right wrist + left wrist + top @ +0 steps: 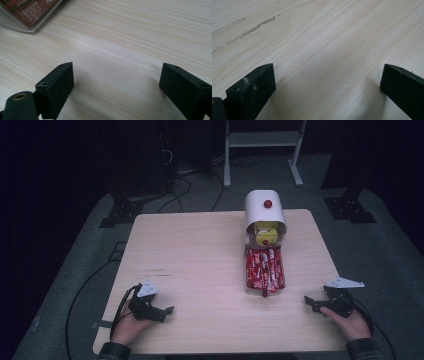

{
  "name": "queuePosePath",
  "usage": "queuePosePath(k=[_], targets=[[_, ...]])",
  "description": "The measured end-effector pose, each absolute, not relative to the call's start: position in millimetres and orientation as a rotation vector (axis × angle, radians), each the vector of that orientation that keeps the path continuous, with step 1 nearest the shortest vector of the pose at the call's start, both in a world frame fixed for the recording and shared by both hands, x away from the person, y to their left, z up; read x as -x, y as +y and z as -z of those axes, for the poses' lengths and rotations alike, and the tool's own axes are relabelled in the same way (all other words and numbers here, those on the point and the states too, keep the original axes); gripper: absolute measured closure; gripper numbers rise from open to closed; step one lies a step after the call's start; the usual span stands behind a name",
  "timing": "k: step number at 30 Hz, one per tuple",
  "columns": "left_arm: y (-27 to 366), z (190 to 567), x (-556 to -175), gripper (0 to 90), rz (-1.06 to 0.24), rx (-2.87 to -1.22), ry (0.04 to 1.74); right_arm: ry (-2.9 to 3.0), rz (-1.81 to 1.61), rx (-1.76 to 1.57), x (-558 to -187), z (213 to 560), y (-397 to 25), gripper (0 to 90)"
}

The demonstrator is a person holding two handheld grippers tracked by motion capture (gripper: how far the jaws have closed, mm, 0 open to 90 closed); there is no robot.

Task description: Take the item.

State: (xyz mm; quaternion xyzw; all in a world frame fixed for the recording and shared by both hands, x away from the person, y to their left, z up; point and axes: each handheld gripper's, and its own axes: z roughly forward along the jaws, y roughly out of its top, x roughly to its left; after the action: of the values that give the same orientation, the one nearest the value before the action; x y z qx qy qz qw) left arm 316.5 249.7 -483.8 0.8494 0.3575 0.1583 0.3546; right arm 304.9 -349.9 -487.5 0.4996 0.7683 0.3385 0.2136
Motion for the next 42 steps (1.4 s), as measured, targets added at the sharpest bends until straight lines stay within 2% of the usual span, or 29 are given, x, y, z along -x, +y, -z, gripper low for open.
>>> queuePosePath(k=[42], targets=[[249.7,483.6,-317.8,0.0,-0.410,-2.200,0.920,2.129,-0.998,-1.355,-309.8,460.8,-335.8,13.0]])
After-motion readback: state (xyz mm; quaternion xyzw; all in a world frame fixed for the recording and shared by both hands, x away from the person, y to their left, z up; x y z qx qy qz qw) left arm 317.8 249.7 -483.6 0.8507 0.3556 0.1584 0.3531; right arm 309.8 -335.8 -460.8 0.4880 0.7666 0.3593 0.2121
